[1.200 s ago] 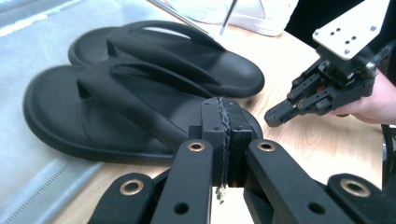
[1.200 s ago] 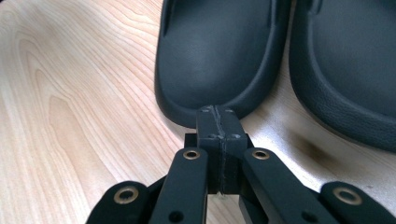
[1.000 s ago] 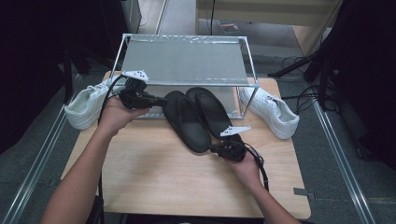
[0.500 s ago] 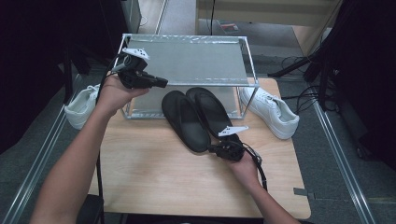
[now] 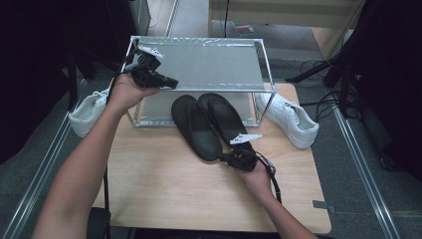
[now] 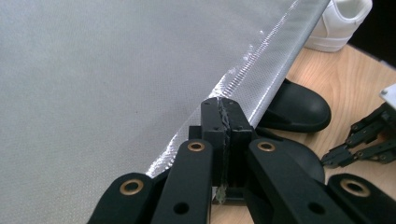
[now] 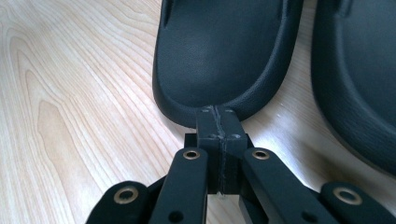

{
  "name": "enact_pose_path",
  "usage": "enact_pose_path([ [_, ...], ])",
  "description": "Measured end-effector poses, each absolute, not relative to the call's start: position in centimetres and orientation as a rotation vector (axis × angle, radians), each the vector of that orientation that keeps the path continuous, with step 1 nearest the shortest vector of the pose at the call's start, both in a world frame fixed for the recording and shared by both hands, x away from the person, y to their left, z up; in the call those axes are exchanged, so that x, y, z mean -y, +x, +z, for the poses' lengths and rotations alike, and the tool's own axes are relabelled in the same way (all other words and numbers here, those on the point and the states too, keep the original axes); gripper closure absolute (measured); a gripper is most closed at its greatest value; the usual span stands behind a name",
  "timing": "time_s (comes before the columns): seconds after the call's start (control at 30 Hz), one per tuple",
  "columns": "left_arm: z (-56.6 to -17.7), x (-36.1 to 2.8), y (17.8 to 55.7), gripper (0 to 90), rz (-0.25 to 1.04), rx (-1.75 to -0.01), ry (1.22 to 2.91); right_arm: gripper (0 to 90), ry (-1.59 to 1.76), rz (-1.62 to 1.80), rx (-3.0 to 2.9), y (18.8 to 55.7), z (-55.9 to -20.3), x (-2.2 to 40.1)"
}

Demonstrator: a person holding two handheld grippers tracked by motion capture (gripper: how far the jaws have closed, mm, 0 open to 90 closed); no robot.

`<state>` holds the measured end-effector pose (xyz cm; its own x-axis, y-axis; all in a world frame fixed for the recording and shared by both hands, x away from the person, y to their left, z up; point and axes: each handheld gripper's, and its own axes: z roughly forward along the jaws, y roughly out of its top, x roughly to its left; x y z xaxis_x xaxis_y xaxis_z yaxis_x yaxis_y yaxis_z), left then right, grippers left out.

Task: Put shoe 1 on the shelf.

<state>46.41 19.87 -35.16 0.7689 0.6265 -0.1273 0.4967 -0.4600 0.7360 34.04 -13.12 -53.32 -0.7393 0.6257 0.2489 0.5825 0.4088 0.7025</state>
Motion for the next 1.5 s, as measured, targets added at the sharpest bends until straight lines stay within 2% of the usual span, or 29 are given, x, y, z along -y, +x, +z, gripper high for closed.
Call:
enact_pose_path([
  [1.0,-35.6,-20.2,46.7,90.0,0.207,-0.821,2.147,90.0,1.143,1.305,-2.528,35.3,-53.7,7.3],
  [1.5,-35.5,-20.1,46.7,90.0,0.203,-0.836,2.144,90.0,1.128,1.324,-2.492,37.8,-52.5,4.1],
])
